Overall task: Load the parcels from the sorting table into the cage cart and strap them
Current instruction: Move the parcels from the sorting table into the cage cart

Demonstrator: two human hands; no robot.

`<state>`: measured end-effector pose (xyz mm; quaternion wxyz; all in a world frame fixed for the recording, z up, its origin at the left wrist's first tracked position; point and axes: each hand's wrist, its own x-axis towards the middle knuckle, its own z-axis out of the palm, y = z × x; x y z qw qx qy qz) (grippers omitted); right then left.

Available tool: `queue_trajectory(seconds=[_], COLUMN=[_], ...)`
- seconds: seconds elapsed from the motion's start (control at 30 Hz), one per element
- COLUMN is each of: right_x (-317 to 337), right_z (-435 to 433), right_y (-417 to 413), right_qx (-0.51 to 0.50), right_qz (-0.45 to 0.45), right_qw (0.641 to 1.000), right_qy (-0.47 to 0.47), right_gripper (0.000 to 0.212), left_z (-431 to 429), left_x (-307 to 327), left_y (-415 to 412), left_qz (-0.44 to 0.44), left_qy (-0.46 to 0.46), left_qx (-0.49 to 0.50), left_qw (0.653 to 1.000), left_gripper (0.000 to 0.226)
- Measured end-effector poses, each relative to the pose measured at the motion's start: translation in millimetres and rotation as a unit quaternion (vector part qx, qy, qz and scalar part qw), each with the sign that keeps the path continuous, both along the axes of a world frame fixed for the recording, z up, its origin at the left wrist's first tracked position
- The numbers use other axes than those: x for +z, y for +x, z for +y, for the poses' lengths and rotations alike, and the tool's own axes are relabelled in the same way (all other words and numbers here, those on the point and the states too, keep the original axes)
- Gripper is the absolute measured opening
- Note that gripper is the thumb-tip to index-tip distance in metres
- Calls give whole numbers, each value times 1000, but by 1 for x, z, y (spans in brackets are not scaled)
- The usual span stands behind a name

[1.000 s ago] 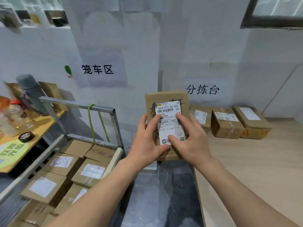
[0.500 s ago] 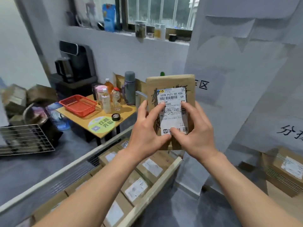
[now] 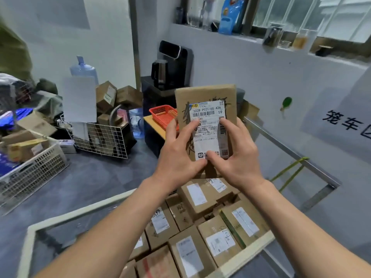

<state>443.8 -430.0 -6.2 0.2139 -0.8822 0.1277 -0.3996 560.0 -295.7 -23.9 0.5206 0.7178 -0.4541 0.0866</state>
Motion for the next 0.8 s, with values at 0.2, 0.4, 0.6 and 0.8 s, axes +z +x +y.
queue_trajectory(seconds=[0.2,0.4,0.6,0.8], right_x=[-41,-113,-199,-296], right_z=[15,12,-3,-18], right_y=[55,94,113,119], right_qx=[72,141,185,208], right_qz=[42,91,165,276], right_qw=[996,983,960,922], right_qy=[12,73,131,177], right_gripper=[79,78,79,80], left_z=[32,40,30,20], left_x=[-43,-107,-181,-266], left_y=[32,45,41,32], left_qz=[64,127,195,289], left_qy=[27,71,119,175], left_qx=[69,133,203,227], left_qw=[995,980,952,914], left_gripper=[91,93,93,94])
